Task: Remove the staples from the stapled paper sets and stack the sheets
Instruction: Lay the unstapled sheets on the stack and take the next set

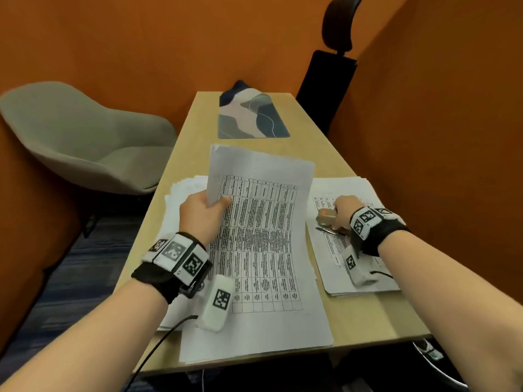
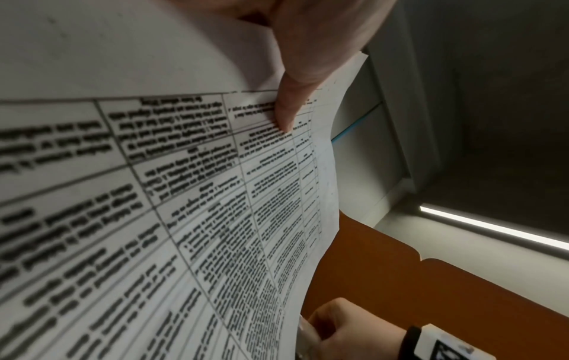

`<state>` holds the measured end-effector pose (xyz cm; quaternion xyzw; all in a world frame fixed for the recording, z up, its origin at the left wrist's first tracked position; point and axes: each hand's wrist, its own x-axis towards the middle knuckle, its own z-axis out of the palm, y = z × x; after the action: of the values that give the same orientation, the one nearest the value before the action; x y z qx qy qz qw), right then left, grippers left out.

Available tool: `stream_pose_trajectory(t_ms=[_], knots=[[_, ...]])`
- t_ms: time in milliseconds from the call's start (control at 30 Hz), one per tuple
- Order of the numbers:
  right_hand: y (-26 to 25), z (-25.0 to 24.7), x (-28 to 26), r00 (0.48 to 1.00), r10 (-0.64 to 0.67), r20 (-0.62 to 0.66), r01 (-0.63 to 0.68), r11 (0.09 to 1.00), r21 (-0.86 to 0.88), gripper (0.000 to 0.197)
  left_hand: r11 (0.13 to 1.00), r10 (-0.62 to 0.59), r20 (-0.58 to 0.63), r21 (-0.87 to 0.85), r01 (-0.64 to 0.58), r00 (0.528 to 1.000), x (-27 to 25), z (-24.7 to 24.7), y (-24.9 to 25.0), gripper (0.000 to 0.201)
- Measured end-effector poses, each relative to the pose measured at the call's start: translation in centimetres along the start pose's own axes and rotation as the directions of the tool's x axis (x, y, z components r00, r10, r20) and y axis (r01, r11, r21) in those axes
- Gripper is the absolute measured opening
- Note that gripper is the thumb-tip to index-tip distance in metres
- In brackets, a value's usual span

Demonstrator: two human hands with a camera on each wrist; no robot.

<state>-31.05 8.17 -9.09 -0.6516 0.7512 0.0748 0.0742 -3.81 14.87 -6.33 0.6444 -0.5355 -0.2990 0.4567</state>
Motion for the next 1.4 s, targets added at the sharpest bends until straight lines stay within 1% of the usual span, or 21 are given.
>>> stream_pose_trajectory(t_ms=[100, 133, 167, 200, 233, 267, 300, 333, 367, 400, 433, 500, 567, 600, 667, 800, 867, 933, 1067, 1200, 1400], knots=[[0.6, -1.6, 0.3, 0.989, 0.103, -0.102, -0.083, 0.980, 0.178, 0.031, 0.999, 0.038, 0.003, -0.007, -0.038, 0.999, -0.4, 0.0, 0.1, 0.010], [0.8, -2.8, 0.3, 0.973, 0.147, -0.178, -0.094, 0.956, 0.277, 0.035, 0.999, 0.047, 0.002, -0.012, -0.047, 0.999, -0.6, -0.1, 0.1, 0.012], [0.8, -4.3, 0.0, 0.944, 0.183, -0.274, -0.056, 0.910, 0.412, 0.037, 0.999, 0.052, 0.003, -0.015, -0.052, 0.999, -0.6, 0.0, 0.1, 0.014], [0.7, -5.6, -0.4, 0.900, 0.214, -0.379, 0.036, 0.831, 0.555, 0.034, 0.998, 0.058, 0.005, -0.019, -0.058, 0.998, -0.7, 0.0, 0.1, 0.015], [0.3, -7.2, -1.0, 0.848, 0.258, -0.463, 0.160, 0.709, 0.687, 0.027, 0.998, 0.066, 0.003, -0.023, -0.066, 0.998, -0.7, 0.1, 0.0, 0.015], [-0.1, -8.3, -1.5, 0.807, 0.298, -0.510, 0.299, 0.539, 0.788, 0.019, 0.997, 0.076, 0.005, -0.026, -0.076, 0.997, -0.8, 0.2, 0.0, 0.015], [-0.7, -9.4, -2.3, 0.780, 0.321, -0.537, 0.429, 0.351, 0.832, 0.015, 0.996, 0.087, 0.009, -0.023, -0.087, 0.996, -0.9, 0.3, 0.0, 0.014], [-1.4, -10.1, -2.9, 0.760, 0.322, -0.565, 0.530, 0.197, 0.825, 0.016, 0.995, 0.096, 0.017, -0.016, -0.096, 0.995, -1.0, 0.4, 0.0, 0.012], [-2.2, -10.5, -3.5, 0.747, 0.300, -0.593, 0.598, 0.086, 0.797, 0.018, 0.994, 0.106, 0.020, -0.011, -0.105, 0.994, -1.1, 0.5, 0.0, 0.013], [-3.1, -10.6, -4.0, 0.742, 0.264, -0.616, 0.635, 0.019, 0.772, 0.020, 0.994, 0.112, 0.024, -0.010, -0.111, 0.993, -1.2, 0.5, 0.0, 0.017], [-4.0, -10.5, -4.4, 0.741, 0.217, -0.635, 0.654, -0.016, 0.757, 0.020, 0.993, 0.120, 0.025, -0.015, -0.120, 0.992, -1.3, 0.6, 0.0, 0.020], [-6.0, -9.9, -5.0, 0.755, 0.127, -0.643, 0.651, -0.040, 0.758, 0.019, 0.990, 0.135, 0.029, -0.034, -0.134, 0.990, -1.5, 0.7, 0.1, 0.021], [-7.3, -9.0, -5.4, 0.773, 0.062, -0.631, 0.634, -0.049, 0.772, 0.015, 0.986, 0.161, 0.014, -0.045, -0.160, 0.987, -1.9, 0.7, 0.3, 0.034], [-7.7, -8.6, -5.4, 0.780, 0.040, -0.624, 0.626, -0.055, 0.778, 0.012, 0.985, 0.167, 0.013, -0.045, -0.166, 0.986, -2.1, 0.6, 0.5, 0.040], [-8.2, -8.2, -5.3, 0.799, 0.036, -0.600, 0.601, -0.030, 0.798, 0.007, 0.983, 0.179, 0.009, -0.045, -0.178, 0.984, -2.2, 0.6, 0.4, 0.042], [-8.2, -8.4, -4.7, 0.816, 0.124, -0.565, 0.569, 0.006, 0.822, 0.011, 0.980, 0.186, -0.006, -0.067, -0.186, 0.982, -2.3, 0.5, 0.4, 0.039], [-7.7, -8.7, -4.6, 0.827, 0.158, -0.539, 0.546, -0.005, 0.838, 0.006, 0.978, 0.190, 0.001, -0.085, -0.189, 0.982, -2.3, 0.4, 0.4, 0.038], [-7.2, -8.9, -4.2, 0.836, 0.198, -0.511, 0.525, -0.018, 0.851, 0.008, 0.977, 0.189, -0.001, -0.102, -0.188, 0.982, -2.3, 0.4, 0.4, 0.036], [-6.2, -9.1, -3.5, 0.830, 0.295, -0.473, 0.496, -0.003, 0.868, 0.011, 0.972, 0.208, 0.008, -0.109, -0.206, 0.978, -2.4, 0.2, 0.3, 0.030], [-5.6, -9.2, -2.8, 0.822, 0.340, -0.457, 0.476, 0.030, 0.879, 0.019, 0.970, 0.217, 0.007, -0.110, -0.215, 0.976, -2.5, 0.1, 0.3, 0.035], [-5.5, -9.1, -3.0, 0.818, 0.355, -0.452, 0.491, -0.022, 0.871, 0.019, 0.970, 0.225, 0.003, -0.100, -0.224, 0.974, -2.3, 0.1, 0.1, 0.032]])
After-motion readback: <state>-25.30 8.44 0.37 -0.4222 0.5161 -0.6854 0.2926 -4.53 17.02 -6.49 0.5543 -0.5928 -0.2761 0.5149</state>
